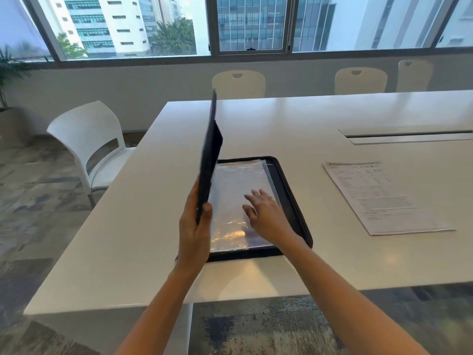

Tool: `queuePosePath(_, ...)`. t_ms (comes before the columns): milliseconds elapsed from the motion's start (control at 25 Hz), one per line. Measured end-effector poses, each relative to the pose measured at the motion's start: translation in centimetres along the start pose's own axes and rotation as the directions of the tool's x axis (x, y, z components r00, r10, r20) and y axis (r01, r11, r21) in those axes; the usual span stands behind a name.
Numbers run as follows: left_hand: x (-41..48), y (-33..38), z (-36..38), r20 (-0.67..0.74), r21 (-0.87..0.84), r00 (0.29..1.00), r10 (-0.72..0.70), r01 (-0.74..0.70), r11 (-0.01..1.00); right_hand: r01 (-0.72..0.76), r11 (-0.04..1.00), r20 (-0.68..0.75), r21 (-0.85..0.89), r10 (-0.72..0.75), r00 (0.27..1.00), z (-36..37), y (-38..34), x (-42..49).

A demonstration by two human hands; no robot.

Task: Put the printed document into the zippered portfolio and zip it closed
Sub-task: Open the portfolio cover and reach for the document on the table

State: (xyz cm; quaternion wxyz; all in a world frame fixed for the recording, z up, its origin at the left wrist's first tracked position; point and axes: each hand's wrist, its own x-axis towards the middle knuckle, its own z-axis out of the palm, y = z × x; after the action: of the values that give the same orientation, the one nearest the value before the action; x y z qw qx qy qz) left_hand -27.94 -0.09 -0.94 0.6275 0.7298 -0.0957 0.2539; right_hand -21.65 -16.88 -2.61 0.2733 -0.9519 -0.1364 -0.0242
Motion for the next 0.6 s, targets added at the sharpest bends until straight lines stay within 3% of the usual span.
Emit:
queuePosePath(120,-0.2,1.0,-1.5,-0.160,-0.072,0.982,-0.096,0.086,0.994,-0.027,0.970,0.057,-0.242,0.042,0.997,1.6,2.6,-0.1)
queuePosePath(240,-0.2,1.2,-2.3,-0.319,-0.106,0.929,-0.187,0.161,0.981,-0.057,0.972,0.066,-0.227,0.073,0.995,2.0,3.8,-0.7)
queuePosePath(400,-0.3,-0.7,-4.4,-0.561,-0.090,0.807,-0.186,0.164,0.982,-0.080,0.965,0.035,-0.248,0.092,0.995,2.1,3.7,-0.8)
queuePosePath(600,-0.7,-3.6,-7.2,-0.773,0.028,0.611,-0.172,0.303,0.953,-0.123,0.962,0.035,-0.243,0.135,0.990,2.1,3.6,-0.9)
